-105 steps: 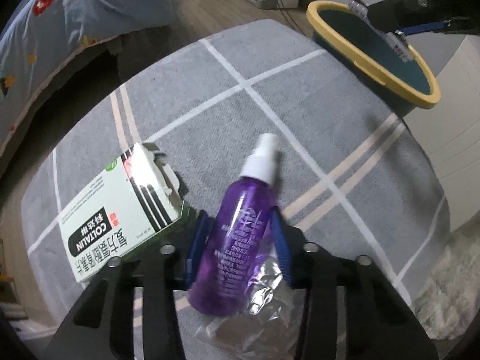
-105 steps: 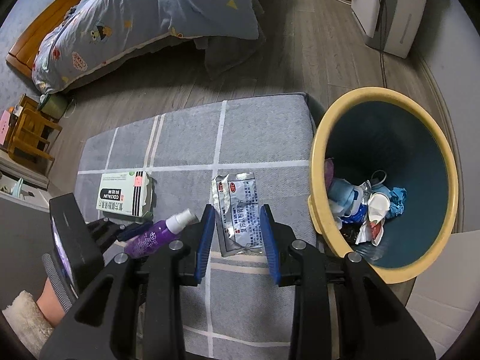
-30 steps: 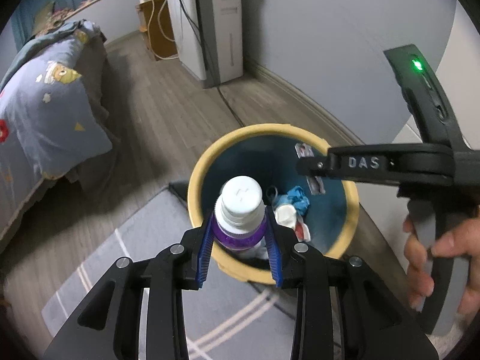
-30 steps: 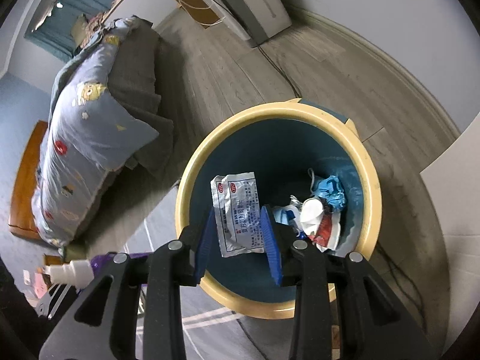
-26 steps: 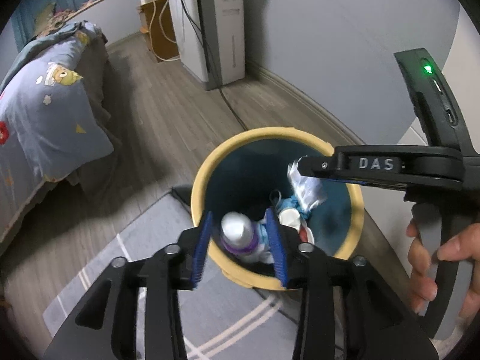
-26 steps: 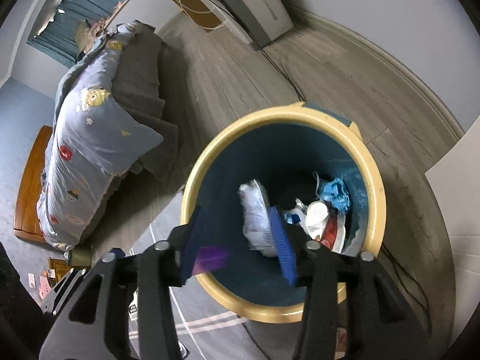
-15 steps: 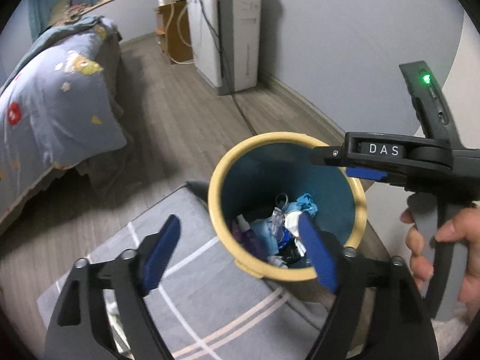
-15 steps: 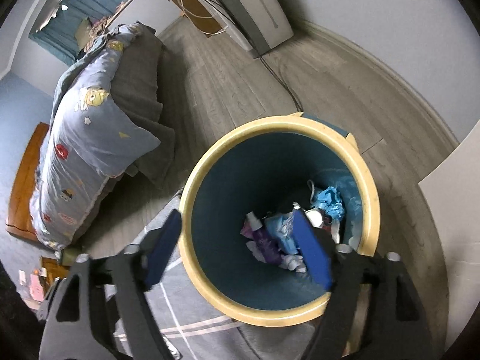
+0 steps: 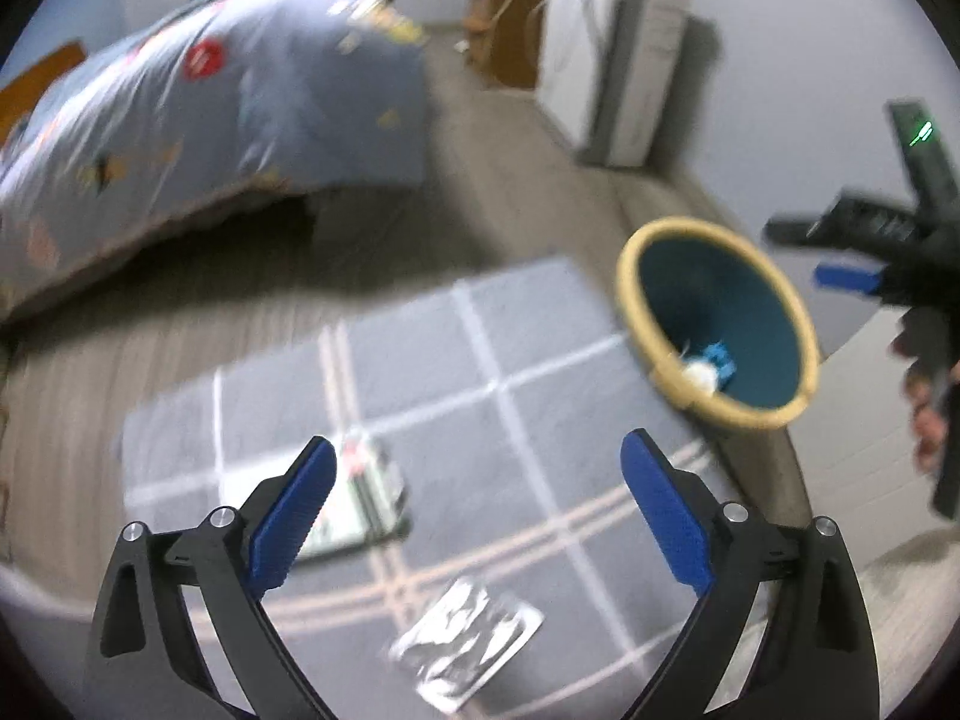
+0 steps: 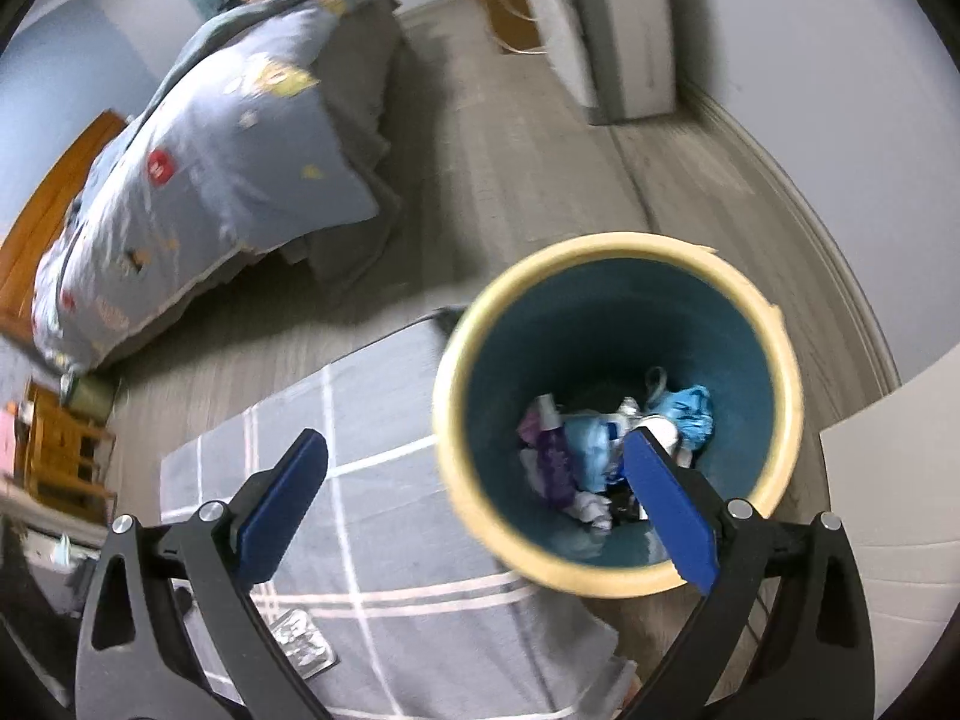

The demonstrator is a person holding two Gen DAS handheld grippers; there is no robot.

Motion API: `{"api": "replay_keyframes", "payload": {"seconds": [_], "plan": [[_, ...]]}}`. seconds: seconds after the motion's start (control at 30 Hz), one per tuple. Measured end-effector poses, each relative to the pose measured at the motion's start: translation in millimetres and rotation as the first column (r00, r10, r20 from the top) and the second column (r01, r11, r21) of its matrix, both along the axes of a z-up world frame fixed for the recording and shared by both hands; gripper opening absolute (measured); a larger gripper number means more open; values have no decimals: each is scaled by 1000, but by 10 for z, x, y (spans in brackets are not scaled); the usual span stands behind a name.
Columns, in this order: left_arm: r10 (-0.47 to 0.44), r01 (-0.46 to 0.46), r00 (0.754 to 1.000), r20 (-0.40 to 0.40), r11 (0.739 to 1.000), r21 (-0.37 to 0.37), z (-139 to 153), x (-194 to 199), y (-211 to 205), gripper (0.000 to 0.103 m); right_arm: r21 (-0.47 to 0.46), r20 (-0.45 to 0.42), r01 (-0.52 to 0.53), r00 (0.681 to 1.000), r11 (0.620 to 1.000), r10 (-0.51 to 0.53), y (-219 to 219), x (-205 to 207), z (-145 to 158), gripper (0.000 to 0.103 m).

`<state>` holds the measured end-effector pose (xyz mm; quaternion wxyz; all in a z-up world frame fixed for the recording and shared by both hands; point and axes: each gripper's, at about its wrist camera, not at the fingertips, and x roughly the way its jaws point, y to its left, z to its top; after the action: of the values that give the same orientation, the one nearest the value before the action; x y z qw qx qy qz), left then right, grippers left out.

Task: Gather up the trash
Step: 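Move both open grippers back over the foil pack and medicine box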

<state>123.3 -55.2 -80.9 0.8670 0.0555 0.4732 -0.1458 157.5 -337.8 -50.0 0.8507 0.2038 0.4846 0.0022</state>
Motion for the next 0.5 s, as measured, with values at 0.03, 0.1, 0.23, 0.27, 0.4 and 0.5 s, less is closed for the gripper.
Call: {"api": "replay_keyframes", "payload": {"seconds": [0.03, 0.1, 0.23, 0.27, 0.4, 0.5], "plan": [[11, -11, 1000, -8, 1000, 9, -76, -42, 75, 95, -7, -1, -19, 1000, 1000, 19, 103, -2, 19, 97], [21, -20, 999, -33, 999, 25, -266, -138, 184, 95, -13, -8, -61, 998, 998, 61, 311, -11, 36, 97], [-1, 5, 995, -99, 999, 42, -621, -293, 277, 95, -33, -25, -112, 993, 993, 111, 634, -37, 43, 97], [-17, 22, 993, -114, 999, 41, -714, -328, 277, 95, -38, -26, -120, 993, 992, 119, 682, -45, 41, 97], [-76, 91, 983, -168, 993, 82, -1005, -383, 221, 95, -42, -48, -141, 989, 989, 139, 854, -86, -1, 97], [-135, 156, 967, -216, 984, 82, -1166, -410, 140, 95, -47, -71, -154, 986, 987, 151, 923, -91, -57, 97]]}}
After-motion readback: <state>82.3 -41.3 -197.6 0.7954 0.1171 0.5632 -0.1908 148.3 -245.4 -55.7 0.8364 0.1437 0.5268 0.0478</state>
